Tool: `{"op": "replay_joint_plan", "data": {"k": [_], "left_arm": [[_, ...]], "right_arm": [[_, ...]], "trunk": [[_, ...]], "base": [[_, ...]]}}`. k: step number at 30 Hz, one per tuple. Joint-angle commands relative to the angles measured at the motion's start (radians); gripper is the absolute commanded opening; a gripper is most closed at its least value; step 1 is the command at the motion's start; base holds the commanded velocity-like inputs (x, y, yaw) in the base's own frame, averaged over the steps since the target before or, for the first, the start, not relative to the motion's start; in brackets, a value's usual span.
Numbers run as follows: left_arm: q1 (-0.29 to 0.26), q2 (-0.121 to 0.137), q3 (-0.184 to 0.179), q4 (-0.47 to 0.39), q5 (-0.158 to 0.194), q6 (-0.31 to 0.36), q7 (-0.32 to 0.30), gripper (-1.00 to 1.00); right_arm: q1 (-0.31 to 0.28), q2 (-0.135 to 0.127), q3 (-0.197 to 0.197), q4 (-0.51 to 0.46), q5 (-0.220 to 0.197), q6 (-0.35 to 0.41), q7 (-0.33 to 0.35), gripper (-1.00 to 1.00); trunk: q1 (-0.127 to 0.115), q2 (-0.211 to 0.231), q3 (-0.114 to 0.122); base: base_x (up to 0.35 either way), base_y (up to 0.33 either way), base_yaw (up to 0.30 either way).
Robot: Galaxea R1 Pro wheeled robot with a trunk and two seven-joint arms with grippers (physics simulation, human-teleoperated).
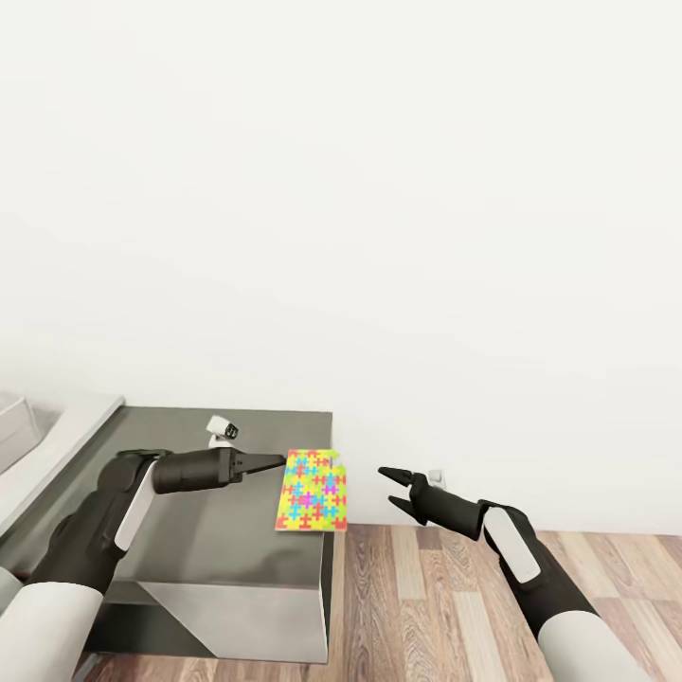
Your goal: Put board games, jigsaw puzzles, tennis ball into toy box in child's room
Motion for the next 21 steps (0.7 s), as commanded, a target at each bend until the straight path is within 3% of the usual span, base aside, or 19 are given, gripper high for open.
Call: {"op": "replay_joint_plan", "data": {"k": [1, 9, 14, 21], "left_arm": [[-0.001, 0.0, -0.001, 0.0, 0.003, 0.01, -0.001, 1.0], [-0.001, 0.0, -0.004, -0.006, 0.009, 0.013, -0.004, 1.0], [0.019, 0.0, -0.009, -0.075, 0.01, 0.027, -0.004, 1.0], [0.057, 0.0, -0.002, -0.153, 0.01, 0.038, -0.004, 1.0]], "right_arm": [[-0.001, 0.002, -0.001, 0.0, 0.0, 0.006, 0.002, 1.0], [-0.002, 0.034, 0.0, -0.007, 0.004, 0.035, 0.005, 1.0], [-0.003, 0.044, 0.022, -0.01, 0.006, 0.04, 0.007, 1.0], [-0.005, 0.047, 0.055, -0.013, 0.009, 0.039, 0.009, 1.0]], "trunk": [[0.004, -0.008, -0.004], [0.035, -0.064, -0.029], [0.054, -0.099, -0.045], [0.054, -0.099, -0.045]], "base": [[0.0, 0.0, 0.0], [0.0, 0.0, 0.0], [0.0, 0.0, 0.0], [0.0, 0.0, 0.0]]}}
